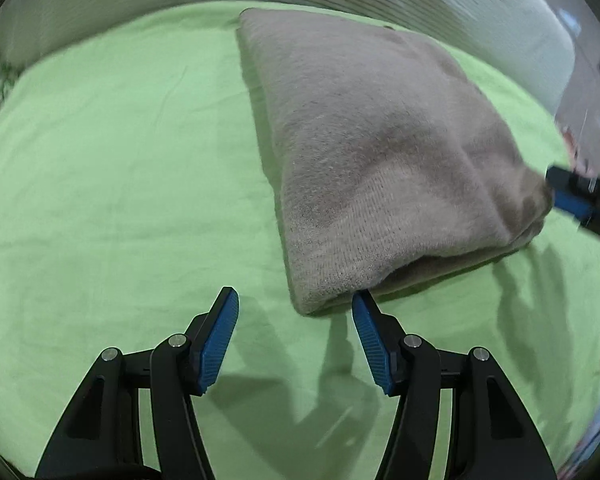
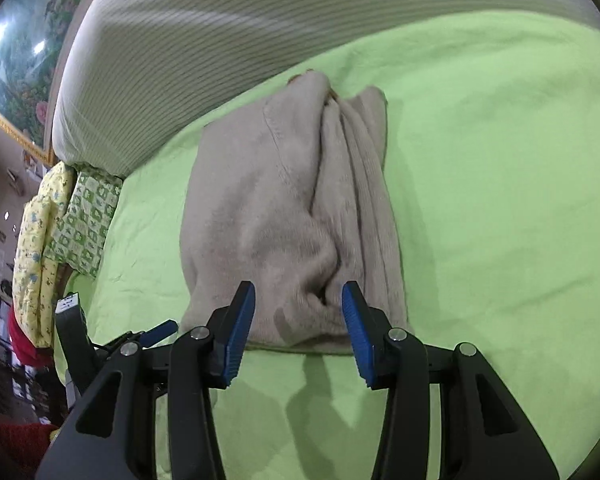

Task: Fold small clothes

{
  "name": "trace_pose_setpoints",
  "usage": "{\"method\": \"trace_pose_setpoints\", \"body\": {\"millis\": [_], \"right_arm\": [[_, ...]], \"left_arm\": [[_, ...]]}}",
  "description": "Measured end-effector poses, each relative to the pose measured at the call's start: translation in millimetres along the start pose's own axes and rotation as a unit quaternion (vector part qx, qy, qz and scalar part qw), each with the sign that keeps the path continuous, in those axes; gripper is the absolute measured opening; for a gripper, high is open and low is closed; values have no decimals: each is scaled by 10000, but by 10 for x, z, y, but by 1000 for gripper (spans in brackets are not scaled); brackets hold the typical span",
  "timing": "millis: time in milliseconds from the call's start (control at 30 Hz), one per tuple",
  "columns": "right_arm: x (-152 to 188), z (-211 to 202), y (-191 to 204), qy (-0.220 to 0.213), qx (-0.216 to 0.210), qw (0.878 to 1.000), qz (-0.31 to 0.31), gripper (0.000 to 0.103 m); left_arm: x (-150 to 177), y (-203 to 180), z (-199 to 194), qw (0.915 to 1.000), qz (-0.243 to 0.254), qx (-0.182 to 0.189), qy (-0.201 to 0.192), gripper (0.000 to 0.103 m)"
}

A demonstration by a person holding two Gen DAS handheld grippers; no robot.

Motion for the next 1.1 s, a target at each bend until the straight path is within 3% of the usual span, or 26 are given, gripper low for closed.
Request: {"method": "trace_pose_setpoints", "body": {"millis": [100,267,300,333,367,467,633,833,1100], "right_arm": [[34,-8,2,-37,-4,10000,6,47],[39,71,14,35,13,9999,-102,46],[50,92,7,59,43,9999,-106,34],[39,125,-2,90,52,9999,-90,23],[44,155,-25,152,56,9999,-56,9],[21,84,-38,114,46,9999,-67,8],[-41,-315,-115,-124,105,9998,-140,7],[177,35,-392,338,677,9968,-262,7],[176,104,-372,439,914,9944,-292,10]], "left_arm": [[-17,43,42,9999,-128,-8,37,60],[-200,-18,246,9999,93,-124,68,57],[-213,-45,277,9997,141,-164,80,57],[-231,-72,303,9997,167,-163,83,45],[-246,-99,316,9997,189,-95,93,21],[-302,-147,290,9997,212,-8,111,14],[-288,-174,244,9994,327,135,51,12],[-273,-212,352,9990,420,86,140,13],[-269,-340,315,9984,521,74,213,18]]}}
Point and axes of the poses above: each gripper's, at about its wrist camera, not at the fingertips, and z roughly the way its jaws point, y to its left, x to its underside, the point moved 8 cm from there along z, roughly the way its jaws point, and after that the axes turned 4 degrees about -x, right-handed, at the moved point
